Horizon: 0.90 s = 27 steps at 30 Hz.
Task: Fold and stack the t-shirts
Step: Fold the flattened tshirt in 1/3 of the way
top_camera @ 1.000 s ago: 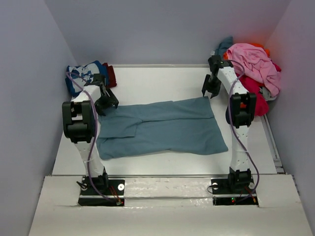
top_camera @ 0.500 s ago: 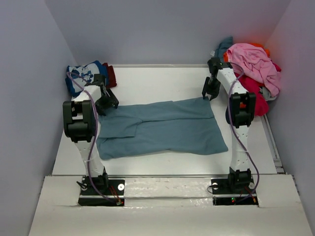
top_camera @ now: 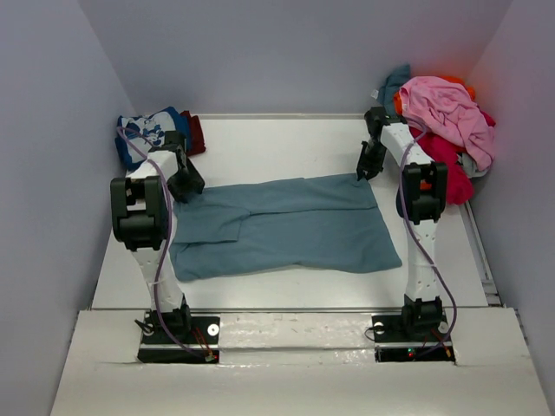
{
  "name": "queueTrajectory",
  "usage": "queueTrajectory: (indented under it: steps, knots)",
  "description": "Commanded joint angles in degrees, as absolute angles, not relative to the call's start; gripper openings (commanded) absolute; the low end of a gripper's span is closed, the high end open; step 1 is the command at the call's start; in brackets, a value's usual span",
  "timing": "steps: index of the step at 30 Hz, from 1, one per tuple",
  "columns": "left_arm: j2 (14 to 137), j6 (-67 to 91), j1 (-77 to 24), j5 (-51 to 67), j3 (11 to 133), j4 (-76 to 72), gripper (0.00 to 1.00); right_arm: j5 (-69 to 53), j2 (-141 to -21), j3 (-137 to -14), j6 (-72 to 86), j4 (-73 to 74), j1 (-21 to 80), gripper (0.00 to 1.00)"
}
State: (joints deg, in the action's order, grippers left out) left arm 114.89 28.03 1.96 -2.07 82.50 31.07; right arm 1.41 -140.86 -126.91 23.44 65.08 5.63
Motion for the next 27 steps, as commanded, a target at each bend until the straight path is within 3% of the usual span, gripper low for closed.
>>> queueTrajectory:
  steps: [1,2,3,7,13,27]
  knots:
    - [116.80,28.12,1.76,-1.58,80.77,31.73,0.52,0.44,-141.94,-125.16,22.76,64.16,5.36,0.27]
    - [116.98,28.04,1.76,-1.41,80.86,31.82,0.45,0.44,-141.86,-124.90,22.76,64.07,5.36,0.27]
    - [117.16,28.12,1.76,-1.49,80.95,31.99,0.28,0.44,-141.86,-124.72,22.76,63.99,5.36,0.24]
    - [118.03,28.39,1.76,-1.49,81.82,32.34,0.06,0.44,-141.86,-125.07,22.76,64.07,5.36,0.17]
    - [121.19,28.39,1.76,-3.07,87.34,34.19,0.06,1.23,-142.12,-127.09,23.20,64.77,5.36,0.07]
    - [132.79,25.49,1.23,-10.10,114.86,41.83,0.06,5.54,-140.63,-135.87,26.45,65.04,-1.40,0.07]
